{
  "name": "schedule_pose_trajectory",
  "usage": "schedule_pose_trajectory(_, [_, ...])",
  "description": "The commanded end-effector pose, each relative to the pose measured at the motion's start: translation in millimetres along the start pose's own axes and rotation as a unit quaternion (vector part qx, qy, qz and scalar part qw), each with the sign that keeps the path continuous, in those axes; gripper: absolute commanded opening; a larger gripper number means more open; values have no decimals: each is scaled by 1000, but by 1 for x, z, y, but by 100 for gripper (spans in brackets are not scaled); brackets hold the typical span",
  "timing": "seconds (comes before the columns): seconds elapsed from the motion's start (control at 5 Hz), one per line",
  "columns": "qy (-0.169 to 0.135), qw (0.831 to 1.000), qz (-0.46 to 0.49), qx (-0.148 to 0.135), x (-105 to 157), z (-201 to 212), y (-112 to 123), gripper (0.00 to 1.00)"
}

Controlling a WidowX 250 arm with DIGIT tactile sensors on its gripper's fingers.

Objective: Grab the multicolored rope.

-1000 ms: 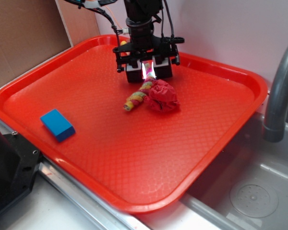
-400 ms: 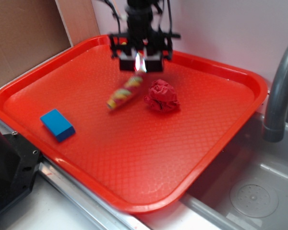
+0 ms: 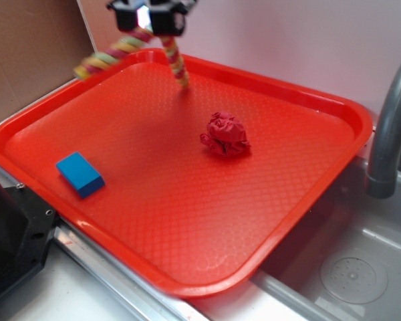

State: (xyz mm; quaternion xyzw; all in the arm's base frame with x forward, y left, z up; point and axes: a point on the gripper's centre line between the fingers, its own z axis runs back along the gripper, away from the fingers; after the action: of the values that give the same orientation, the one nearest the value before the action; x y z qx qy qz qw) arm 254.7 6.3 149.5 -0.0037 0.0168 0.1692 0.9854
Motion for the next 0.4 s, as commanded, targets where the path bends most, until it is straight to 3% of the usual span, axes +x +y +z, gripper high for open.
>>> schedule_pose_trajectory(0.0, [-103, 993, -49, -35, -44, 58, 24, 0])
schedule_pose_trajectory(0.2, [-110, 992, -55, -19, -60, 64, 31, 0])
